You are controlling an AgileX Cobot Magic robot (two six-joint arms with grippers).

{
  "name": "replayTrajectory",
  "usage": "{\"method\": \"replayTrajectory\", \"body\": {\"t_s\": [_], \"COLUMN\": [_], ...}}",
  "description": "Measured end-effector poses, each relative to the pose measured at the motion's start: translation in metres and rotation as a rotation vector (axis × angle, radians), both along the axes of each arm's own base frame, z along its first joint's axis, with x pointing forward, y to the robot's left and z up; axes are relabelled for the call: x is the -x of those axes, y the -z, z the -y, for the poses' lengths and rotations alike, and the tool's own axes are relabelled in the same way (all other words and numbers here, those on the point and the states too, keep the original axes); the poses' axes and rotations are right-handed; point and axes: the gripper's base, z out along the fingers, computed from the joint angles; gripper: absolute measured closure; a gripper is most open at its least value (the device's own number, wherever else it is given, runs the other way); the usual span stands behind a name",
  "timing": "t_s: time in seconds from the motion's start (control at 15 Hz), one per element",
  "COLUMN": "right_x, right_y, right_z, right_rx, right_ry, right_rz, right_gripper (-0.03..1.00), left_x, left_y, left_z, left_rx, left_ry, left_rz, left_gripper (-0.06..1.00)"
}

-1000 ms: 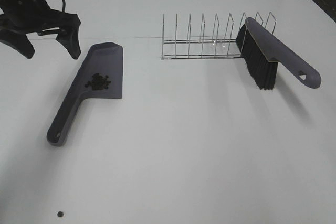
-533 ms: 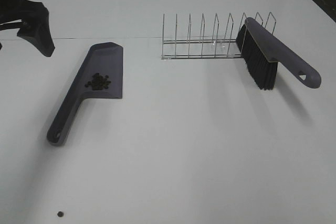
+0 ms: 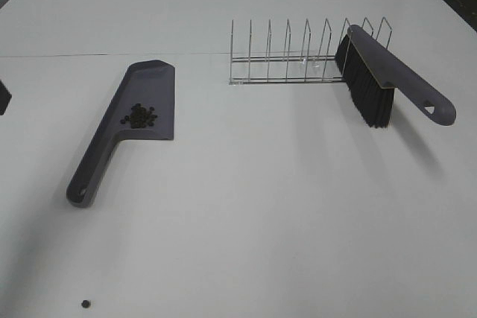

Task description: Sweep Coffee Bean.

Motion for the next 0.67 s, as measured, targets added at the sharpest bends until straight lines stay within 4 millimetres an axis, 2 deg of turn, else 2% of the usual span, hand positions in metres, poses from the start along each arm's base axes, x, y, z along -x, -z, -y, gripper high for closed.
{"method": "replayTrajectory", "body": {"t_s": [0.27,0.33,0.67], "right_x": [0.018,0.02,0.036], "right_y": [0.001,0.001,-0.001], "right_z": [0.0,0.001,0.001], "right_rx": [0.0,-0.002,-0.01], "right_ry": [-0.014,-0.014,-0.015], "right_rz": [0.08,0.094,0.213], "right_gripper": [0.36,0.36,0.36], "left_x": [0.064,0.071,0.132], "left_y": [0.005,0.006,0.003], "left_z": [-0.013,-0.015,-0.029], "left_rx": [0.029,0.032,0.077], "left_ry": [-0.001,-0.001,0.001], "left_rz": [0.073,0.086,0.286], "left_gripper": [0.06,0.06,0.07]}}
